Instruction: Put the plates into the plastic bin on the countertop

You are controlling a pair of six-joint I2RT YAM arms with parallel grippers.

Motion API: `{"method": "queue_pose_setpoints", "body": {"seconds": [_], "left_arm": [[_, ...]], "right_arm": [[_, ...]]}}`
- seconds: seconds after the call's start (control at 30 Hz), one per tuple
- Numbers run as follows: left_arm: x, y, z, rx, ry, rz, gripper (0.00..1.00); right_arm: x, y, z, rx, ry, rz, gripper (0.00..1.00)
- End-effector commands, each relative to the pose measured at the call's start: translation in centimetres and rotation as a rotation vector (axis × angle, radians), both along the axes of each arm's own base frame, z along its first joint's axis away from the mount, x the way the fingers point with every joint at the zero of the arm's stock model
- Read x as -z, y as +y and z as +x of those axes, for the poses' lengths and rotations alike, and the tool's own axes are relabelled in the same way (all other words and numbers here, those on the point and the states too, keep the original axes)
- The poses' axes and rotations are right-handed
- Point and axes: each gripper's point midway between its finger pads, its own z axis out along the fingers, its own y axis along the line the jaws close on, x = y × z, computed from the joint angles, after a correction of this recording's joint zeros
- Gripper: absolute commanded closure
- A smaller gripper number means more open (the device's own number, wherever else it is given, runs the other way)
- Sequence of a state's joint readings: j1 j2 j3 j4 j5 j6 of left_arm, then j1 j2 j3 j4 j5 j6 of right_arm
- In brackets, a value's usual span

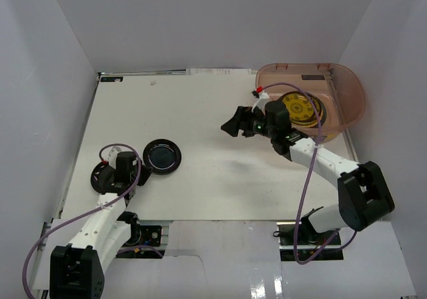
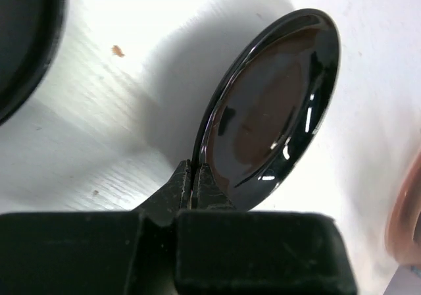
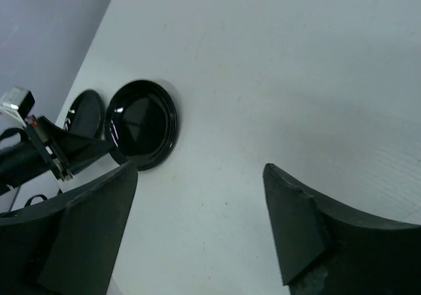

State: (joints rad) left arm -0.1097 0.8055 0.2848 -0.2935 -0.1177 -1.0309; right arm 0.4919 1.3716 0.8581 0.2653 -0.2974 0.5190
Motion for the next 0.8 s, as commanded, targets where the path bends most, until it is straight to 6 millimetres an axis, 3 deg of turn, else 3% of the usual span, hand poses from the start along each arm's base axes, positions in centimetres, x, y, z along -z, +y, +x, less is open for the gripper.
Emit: {"method": "queue_pose_setpoints", "body": {"seconds": [0.0,0.1,0.13,0.2,0.23,0.37,0.47,0.5,0.57,0.6,0.67,0.7,0.73,0.77], "left_arm": [[-1.8,-1.9,0.4,0.147,-0.084,-0.018,1.00],[-4.5,-4.2,0.8,0.284,-0.182,-0.068,1.00],[-5.4,-4.8,1.0,0.323,-0.213,-0.081,1.00],[-6.8,-5.9,1.3,0.386,-0.266,-0.106,1.00],[-7.4,-7.0,1.1,0.451,-0.287,-0.133,1.00],[-9.1,-9.1,1.1,0.576,-0.342,-0.196,1.00],[-9.9,-10.0,1.2,0.627,-0.354,-0.227,1.00],[-10.3,-10.2,1.3,0.636,-0.364,-0.230,1.00],[-10.9,-10.7,1.1,0.667,-0.378,-0.240,1.00],[-12.0,-11.0,1.4,0.687,-0.417,-0.239,0.97],[-12.7,-11.4,1.3,0.718,-0.432,-0.248,0.93],[-13.4,-11.6,1.5,0.733,-0.446,-0.246,0.92],[-13.8,-11.8,1.6,0.749,-0.451,-0.247,0.89],[-14.1,-12.1,1.5,0.767,-0.455,-0.249,0.76]], "right_arm": [[0.0,3.5,-0.8,-0.073,-0.026,-0.013,0.13],[1.2,6.7,-1.8,-0.149,0.008,-0.025,0.02],[2.8,7.6,-2.1,-0.186,0.049,-0.027,0.02],[3.6,8.7,-2.4,-0.220,0.102,-0.002,0.02],[5.1,9.1,-2.4,-0.230,0.143,-0.004,0.02],[6.2,10.3,-3.2,-0.283,0.217,0.042,0.00],[5.9,11.0,-3.4,-0.309,0.229,0.067,0.16],[5.9,11.0,-3.4,-0.309,0.236,0.068,0.31],[5.5,11.1,-3.3,-0.311,0.232,0.074,0.47],[5.2,11.1,-3.3,-0.315,0.227,0.079,0.66],[4.5,11.2,-3.3,-0.323,0.215,0.090,0.79],[3.9,11.2,-3.4,-0.334,0.206,0.096,0.91],[3.2,11.2,-3.3,-0.331,0.192,0.102,0.92],[2.7,10.6,-2.7,-0.313,0.180,0.108,0.92]]}}
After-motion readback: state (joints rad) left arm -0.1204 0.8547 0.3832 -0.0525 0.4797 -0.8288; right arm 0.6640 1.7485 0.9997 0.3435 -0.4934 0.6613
